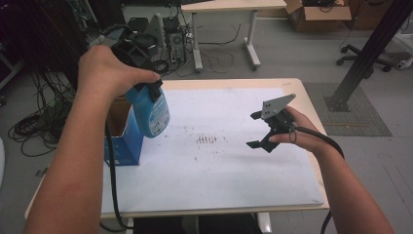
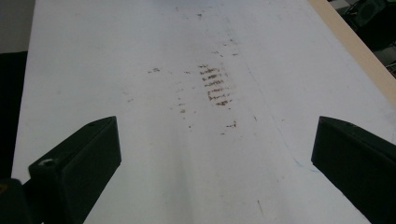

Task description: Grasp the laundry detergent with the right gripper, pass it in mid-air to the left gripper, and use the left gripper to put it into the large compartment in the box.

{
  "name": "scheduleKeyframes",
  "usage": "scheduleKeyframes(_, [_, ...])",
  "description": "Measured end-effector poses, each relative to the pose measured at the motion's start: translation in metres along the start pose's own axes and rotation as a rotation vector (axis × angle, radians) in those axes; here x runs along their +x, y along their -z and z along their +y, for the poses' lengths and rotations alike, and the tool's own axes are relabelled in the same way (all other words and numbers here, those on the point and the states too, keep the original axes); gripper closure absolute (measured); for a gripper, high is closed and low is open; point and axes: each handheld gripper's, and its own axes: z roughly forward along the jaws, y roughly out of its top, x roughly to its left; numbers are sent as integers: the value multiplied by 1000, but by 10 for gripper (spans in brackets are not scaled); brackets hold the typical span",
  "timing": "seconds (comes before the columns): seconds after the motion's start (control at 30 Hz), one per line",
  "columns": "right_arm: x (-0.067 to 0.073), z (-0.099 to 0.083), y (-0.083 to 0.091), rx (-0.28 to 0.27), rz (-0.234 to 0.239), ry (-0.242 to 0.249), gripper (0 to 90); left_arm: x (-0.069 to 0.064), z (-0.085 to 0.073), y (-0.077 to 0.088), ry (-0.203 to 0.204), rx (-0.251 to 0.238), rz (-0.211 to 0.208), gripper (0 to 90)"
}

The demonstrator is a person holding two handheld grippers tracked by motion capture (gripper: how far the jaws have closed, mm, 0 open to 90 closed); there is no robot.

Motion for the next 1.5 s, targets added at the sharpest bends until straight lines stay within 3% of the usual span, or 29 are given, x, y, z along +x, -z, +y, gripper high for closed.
scheduleKeyframes(0.2, [-2,1,-3,12,1,2,15,22,0,17,108,-25,-20,379])
scheduleKeyframes(0.4, [-6,-1,-7,21,-4,-7,17,46,-6,41,220,-48,14,379])
scheduleKeyframes(0.53, [-8,0,-7,24,-2,-6,17,54,-9,48,250,-48,30,379])
scheduleKeyframes(0.63, [-10,0,-7,27,-3,-7,17,66,-14,50,297,-73,51,379])
scheduleKeyframes(0.7, [-11,0,-7,30,-1,-8,17,69,-15,50,309,-78,53,379])
scheduleKeyframes(0.8, [-13,1,-7,29,-1,-7,17,82,-20,45,361,-87,49,379])
scheduleKeyframes(1.13, [-16,3,-8,48,-11,-8,17,104,-26,31,429,-59,71,379])
scheduleKeyframes(1.5, [-15,2,-11,56,-8,-12,17,120,-33,10,447,-50,83,378])
